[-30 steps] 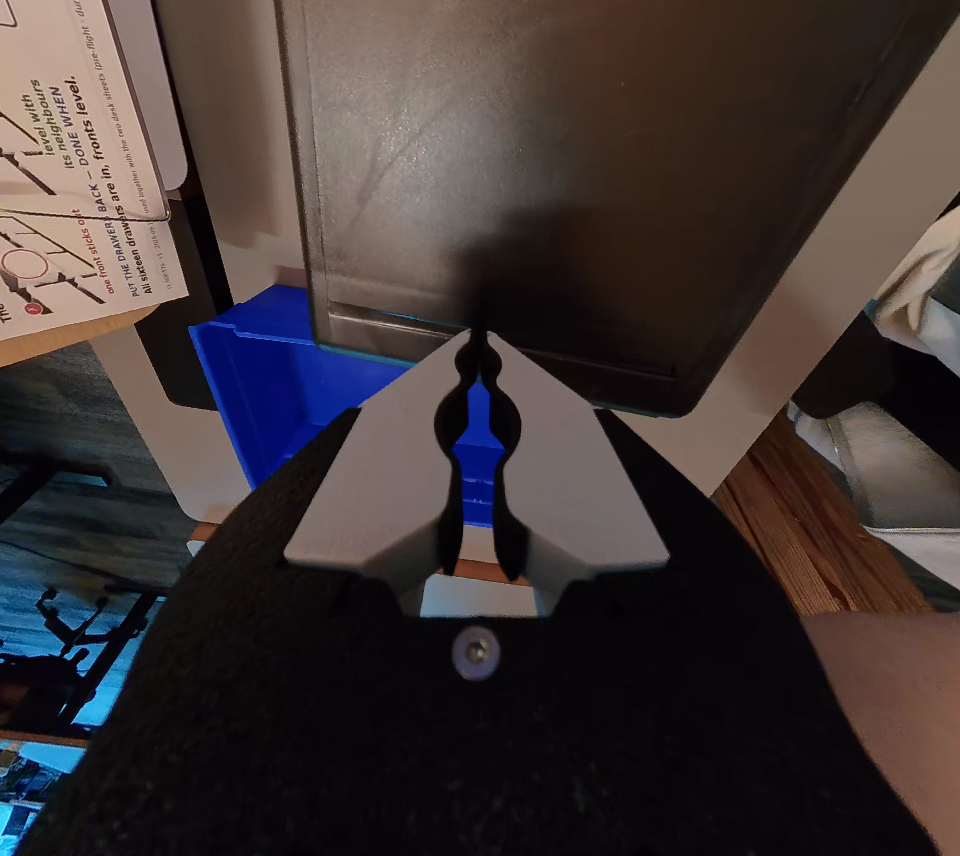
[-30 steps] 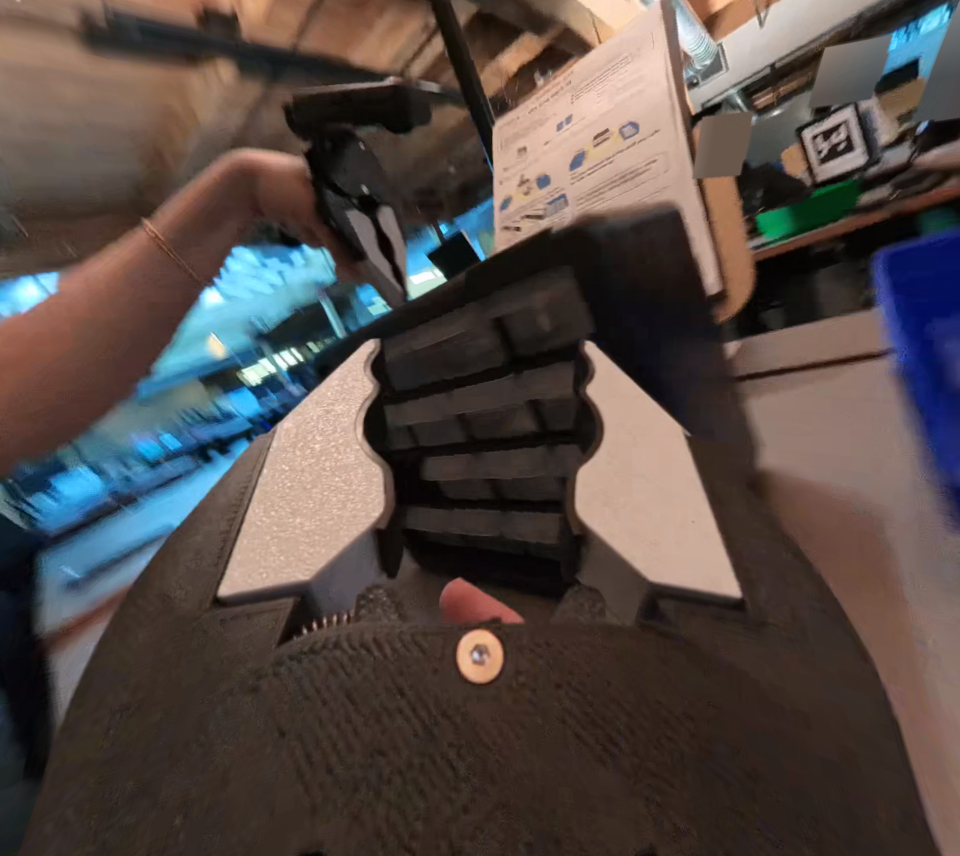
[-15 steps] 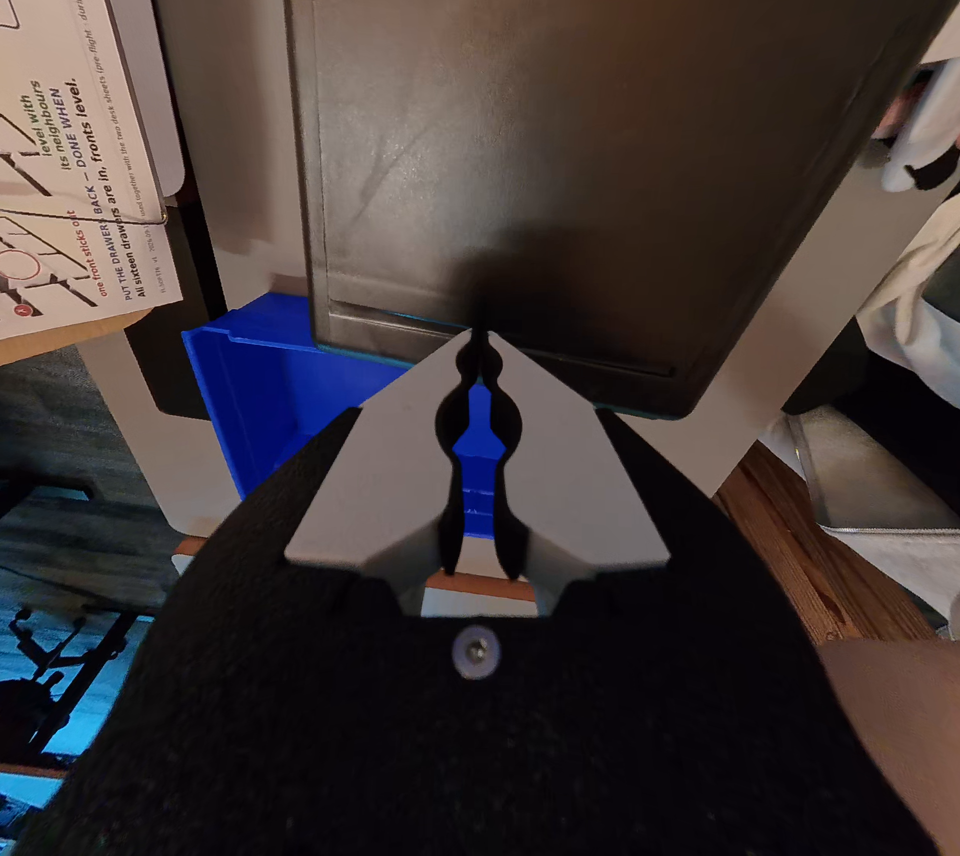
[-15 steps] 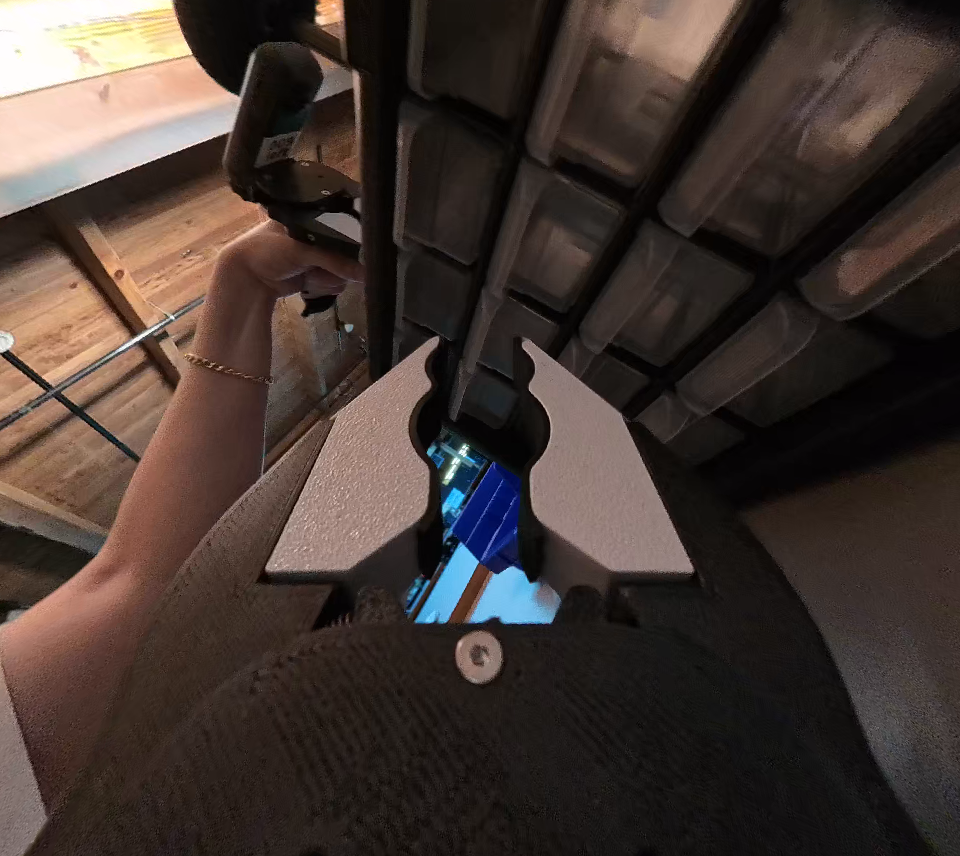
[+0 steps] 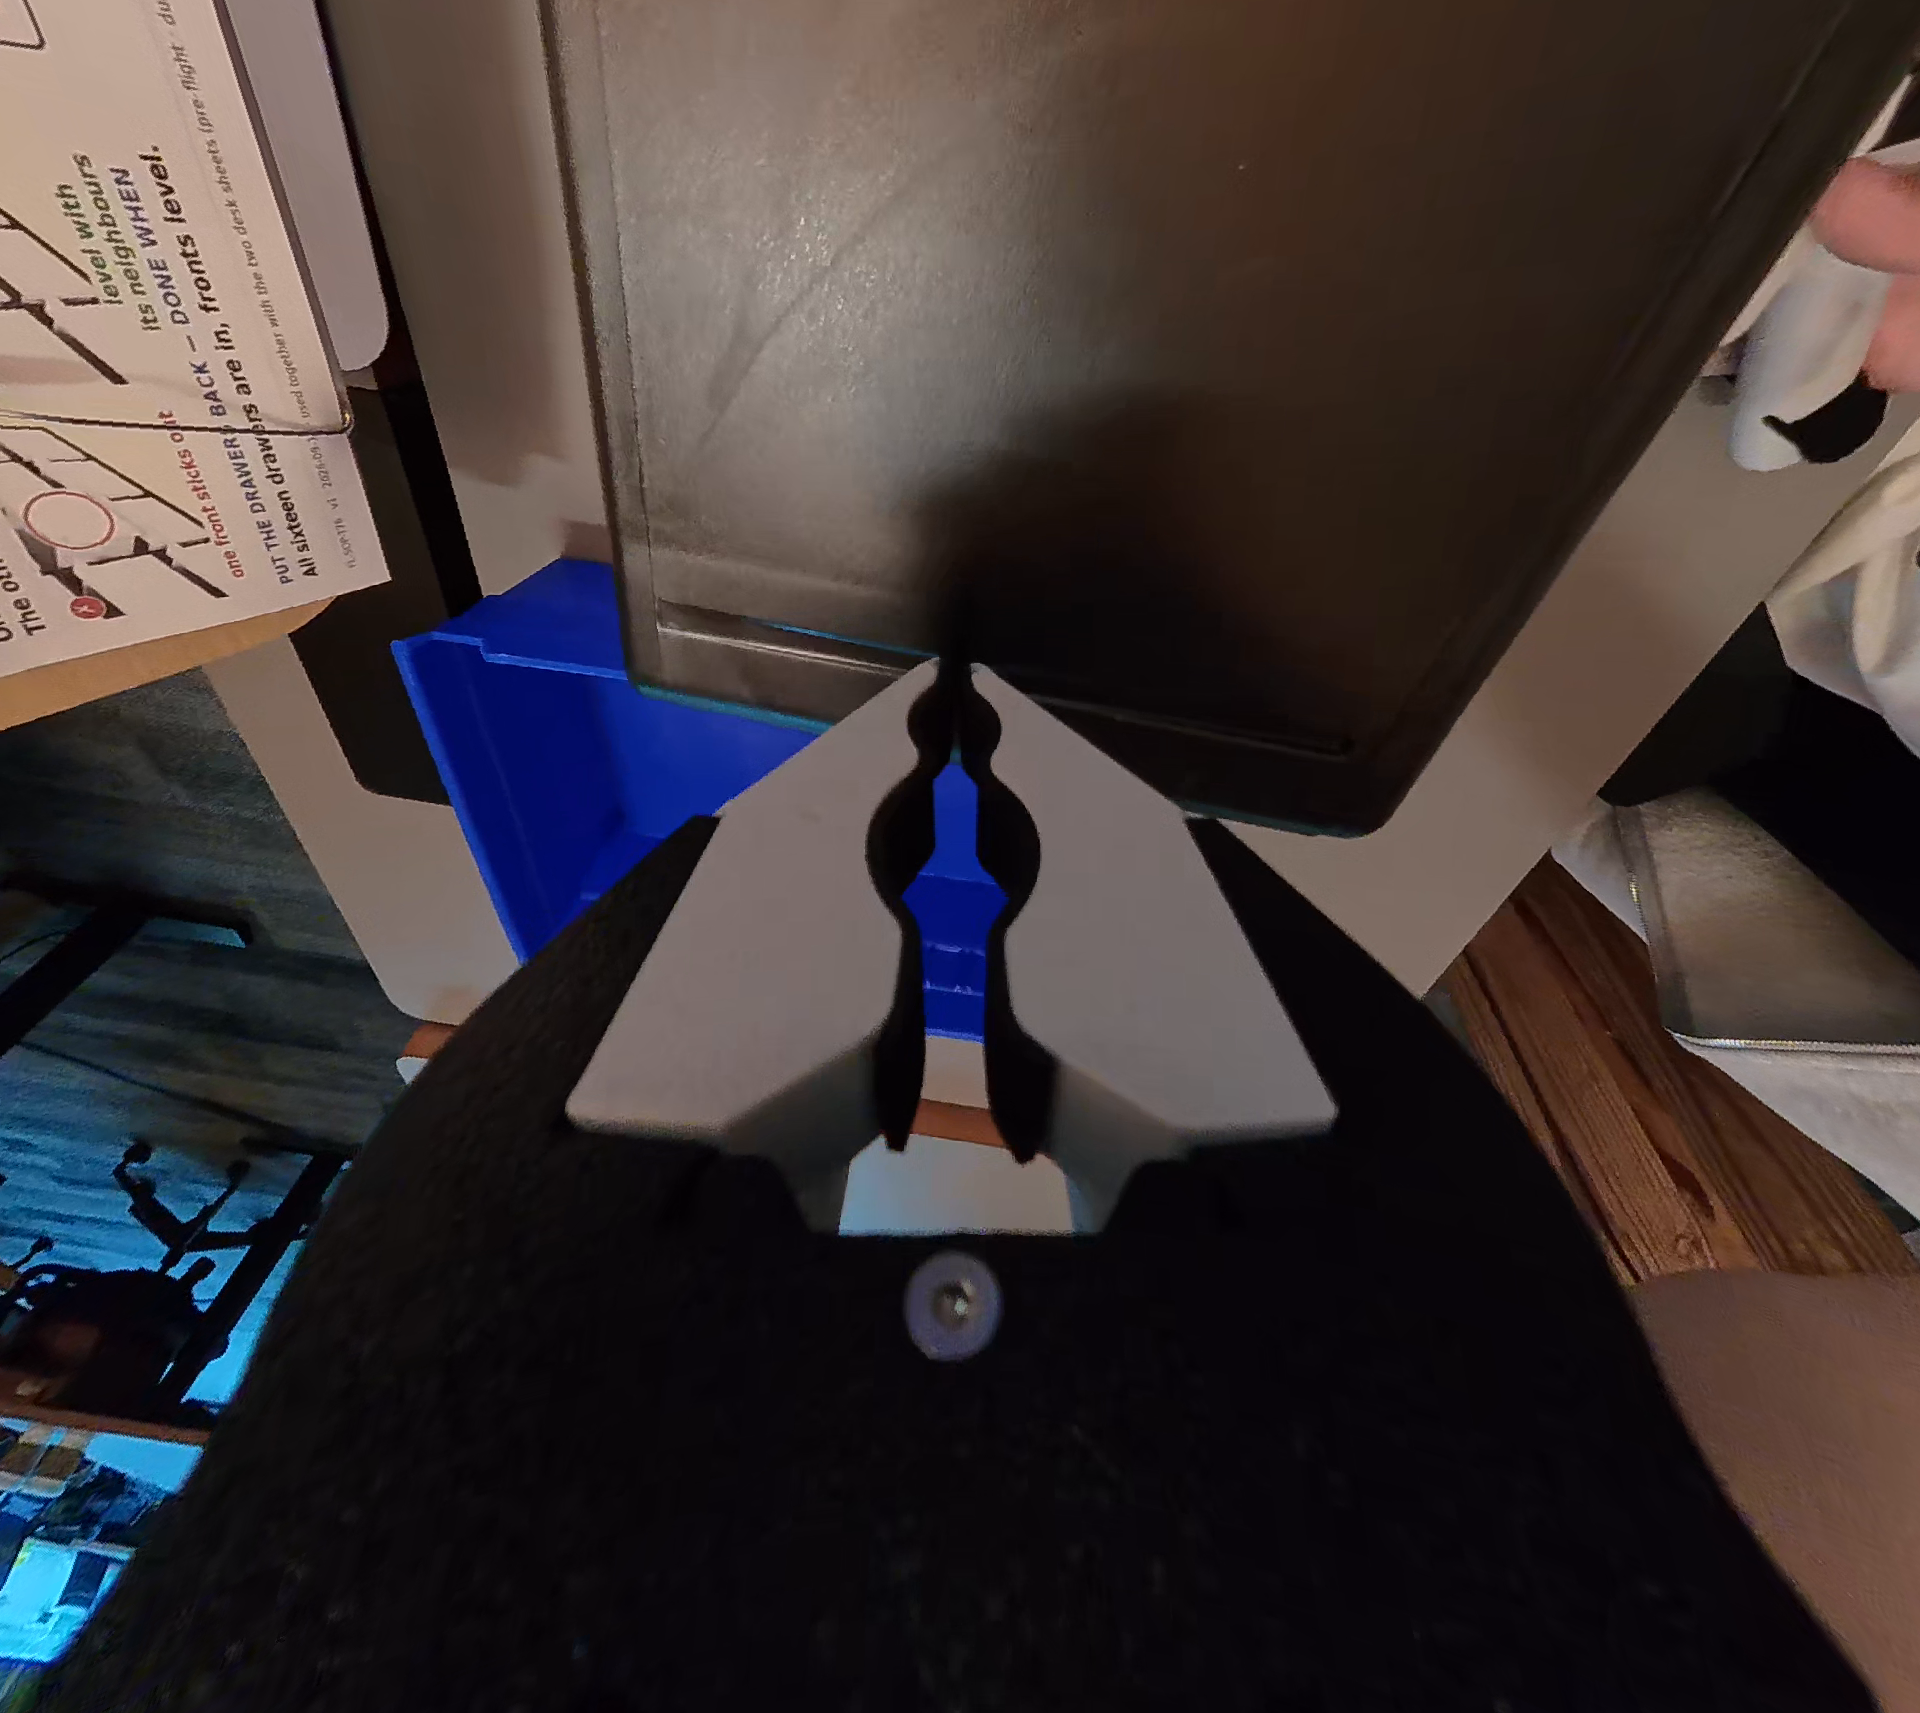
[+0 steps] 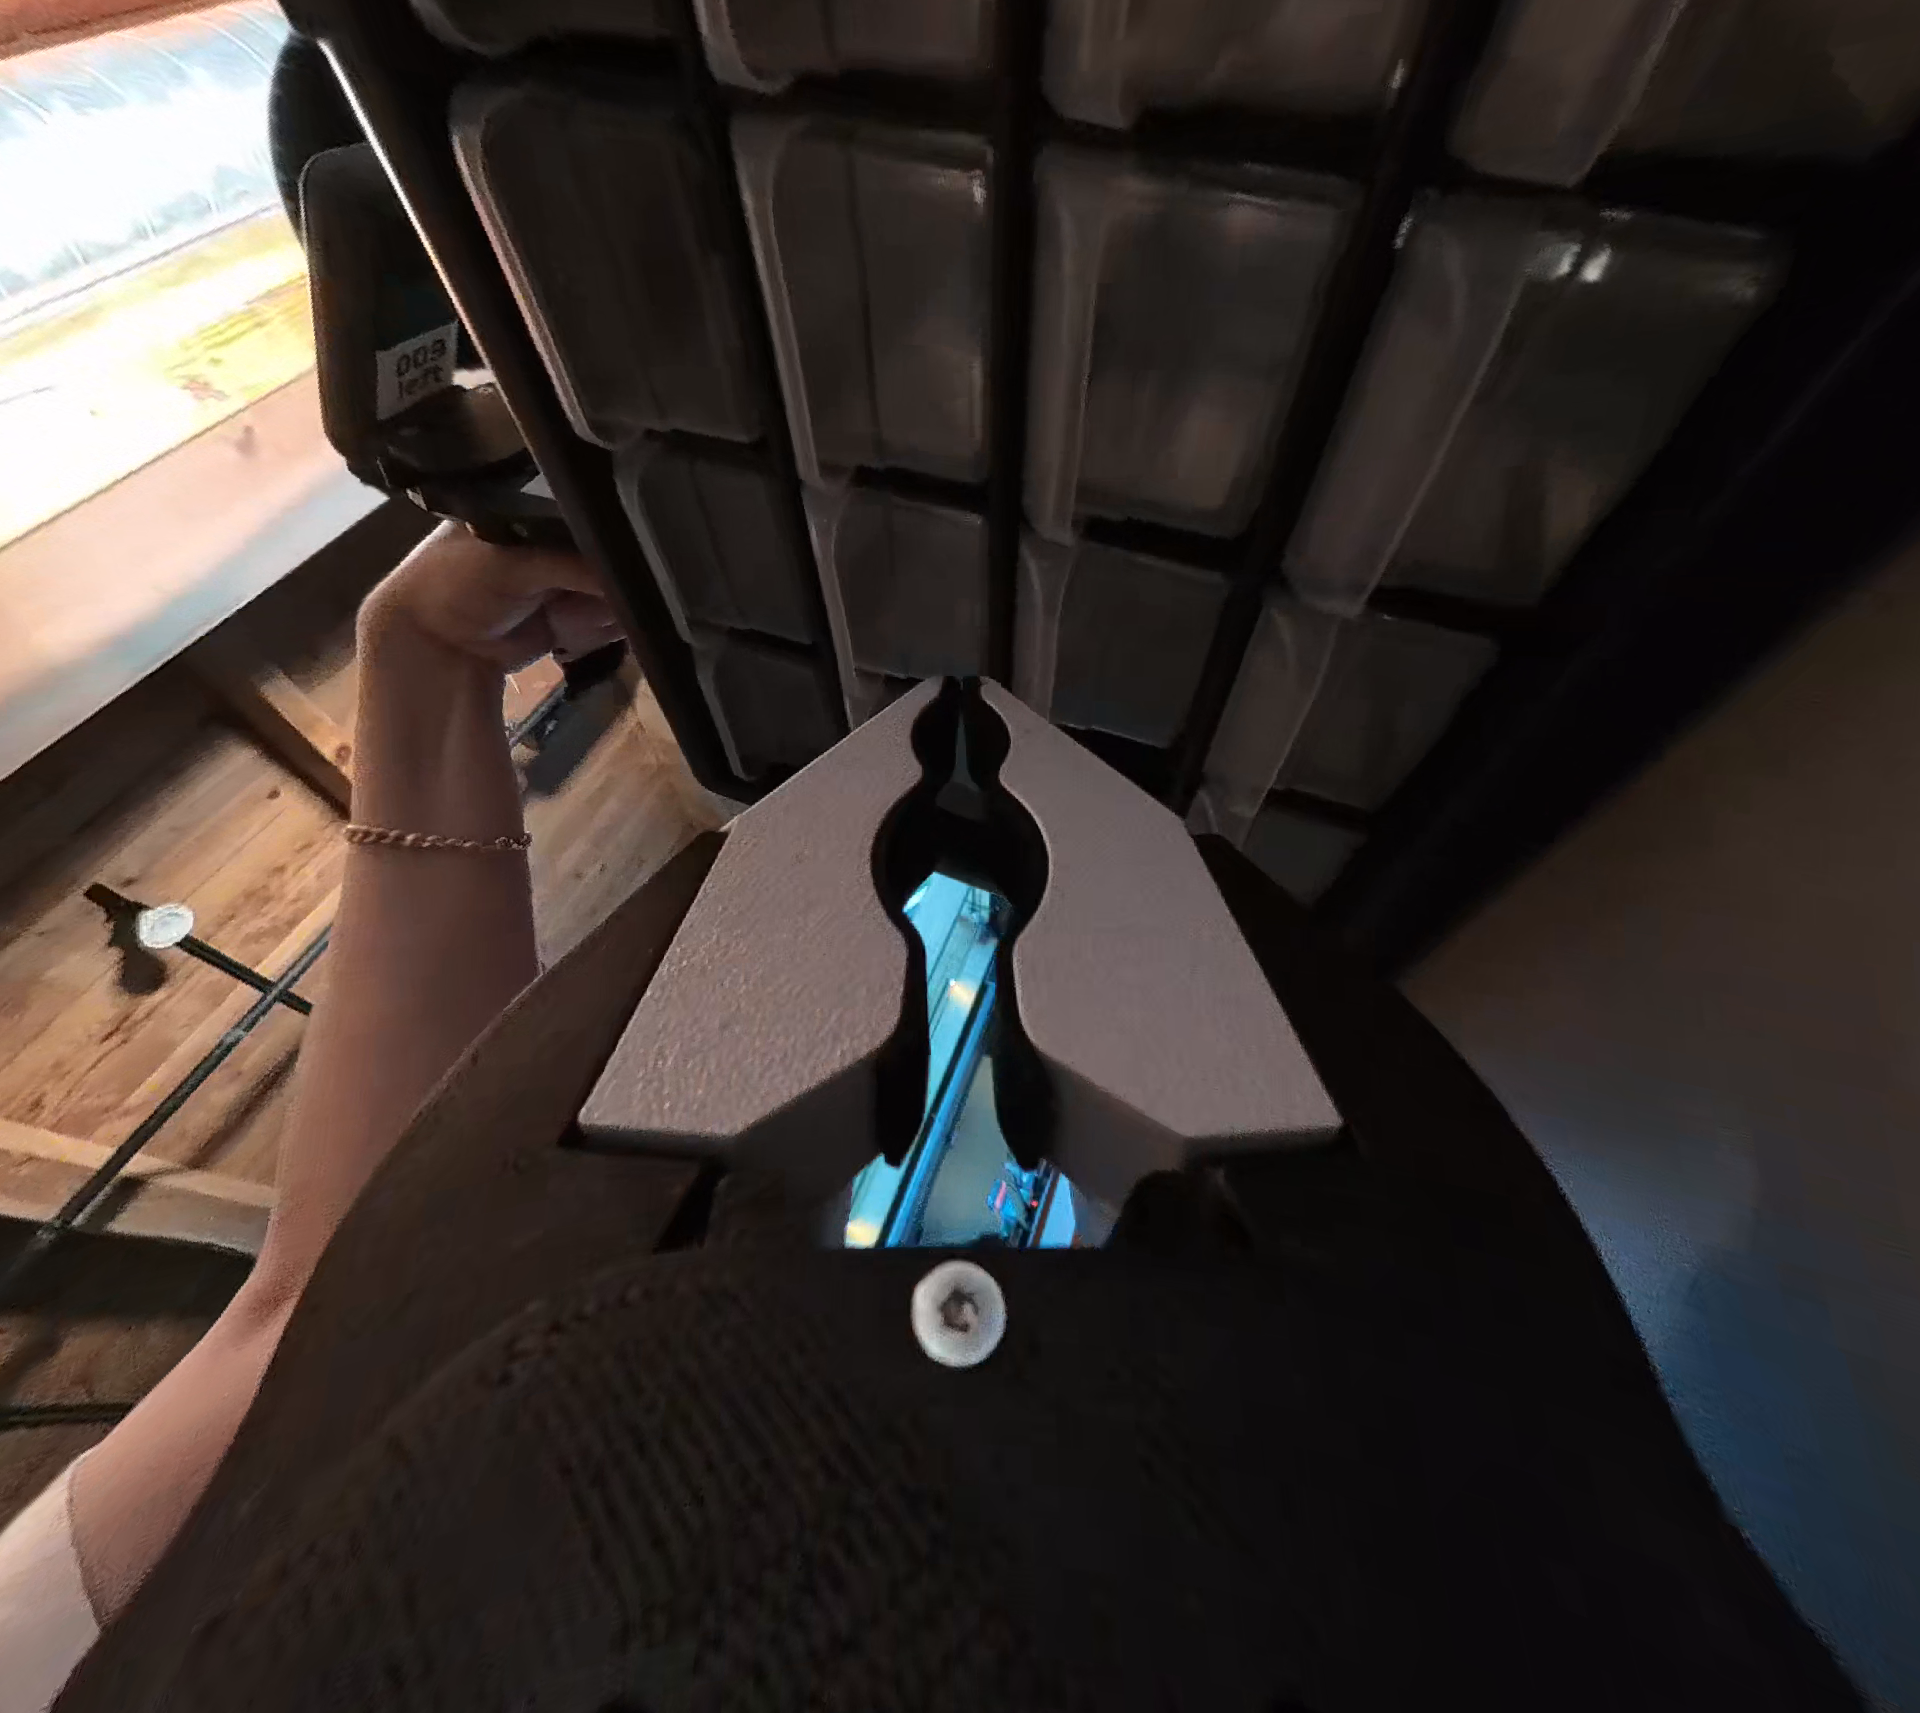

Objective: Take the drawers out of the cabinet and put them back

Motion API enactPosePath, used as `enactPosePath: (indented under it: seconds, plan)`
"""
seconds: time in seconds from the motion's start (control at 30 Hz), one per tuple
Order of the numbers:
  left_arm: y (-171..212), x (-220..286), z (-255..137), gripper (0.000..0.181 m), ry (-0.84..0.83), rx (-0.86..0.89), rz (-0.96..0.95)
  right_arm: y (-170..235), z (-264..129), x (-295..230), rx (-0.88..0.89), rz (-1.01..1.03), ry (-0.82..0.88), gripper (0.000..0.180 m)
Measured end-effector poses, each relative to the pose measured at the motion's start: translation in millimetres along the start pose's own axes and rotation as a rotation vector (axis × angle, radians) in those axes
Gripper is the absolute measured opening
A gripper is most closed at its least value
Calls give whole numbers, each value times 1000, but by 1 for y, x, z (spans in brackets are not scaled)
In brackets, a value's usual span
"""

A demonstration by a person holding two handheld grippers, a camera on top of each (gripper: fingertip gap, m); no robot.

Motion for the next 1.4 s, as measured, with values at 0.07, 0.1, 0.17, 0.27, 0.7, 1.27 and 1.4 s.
enactPosePath:
  seconds: [0.07,0.1,0.17,0.27,0.7,1.27,1.4]
  plan:
    - [-1,0,0,0,-3,-8,1,1,3,2,1,13,-7,0]
    - [-1,1,0,0,-5,-10,2,1,4,2,-3,15,-11,0]
    - [-1,1,0,0,-9,-14,3,0,7,3,6,5,-22,0]
    - [-1,1,0,0,-12,-15,3,-1,10,7,12,18,-26,0]
    - [-1,1,0,0,-13,-15,5,8,-5,8,49,-54,23,0]
    - [-4,4,0,0,-47,-54,15,5,14,13,45,-26,-12,6]
    - [-3,3,0,0,-39,-45,14,6,11,12,34,-74,-5,2]
Point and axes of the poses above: each gripper's, where its closed fingertips meet, z out along the fingers, y out of its underside, x = y × z across the jaws, the point moved 9 cm from there along -z, back along the fingers, and after that the axes turned 4 degrees about y, right-handed, at the moved point
